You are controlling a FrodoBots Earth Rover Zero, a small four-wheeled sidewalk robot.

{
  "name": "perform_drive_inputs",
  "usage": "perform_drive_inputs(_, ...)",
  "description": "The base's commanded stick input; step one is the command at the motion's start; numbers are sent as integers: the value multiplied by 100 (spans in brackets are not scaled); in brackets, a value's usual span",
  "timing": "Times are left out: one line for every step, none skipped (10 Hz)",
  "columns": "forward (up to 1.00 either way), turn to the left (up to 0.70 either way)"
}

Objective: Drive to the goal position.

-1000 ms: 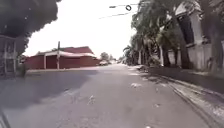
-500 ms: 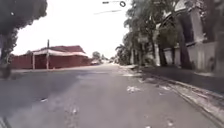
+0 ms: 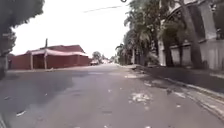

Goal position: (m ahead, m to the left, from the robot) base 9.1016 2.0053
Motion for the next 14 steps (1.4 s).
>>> perform_drive_inputs(100,0)
perform_drive_inputs(100,0)
perform_drive_inputs(100,0)
perform_drive_inputs(100,0)
perform_drive_inputs(100,0)
perform_drive_inputs(100,0)
perform_drive_inputs(100,0)
perform_drive_inputs(100,0)
perform_drive_inputs(100,0)
perform_drive_inputs(100,0)
perform_drive_inputs(100,0)
perform_drive_inputs(100,0)
perform_drive_inputs(100,0)
perform_drive_inputs(100,0)
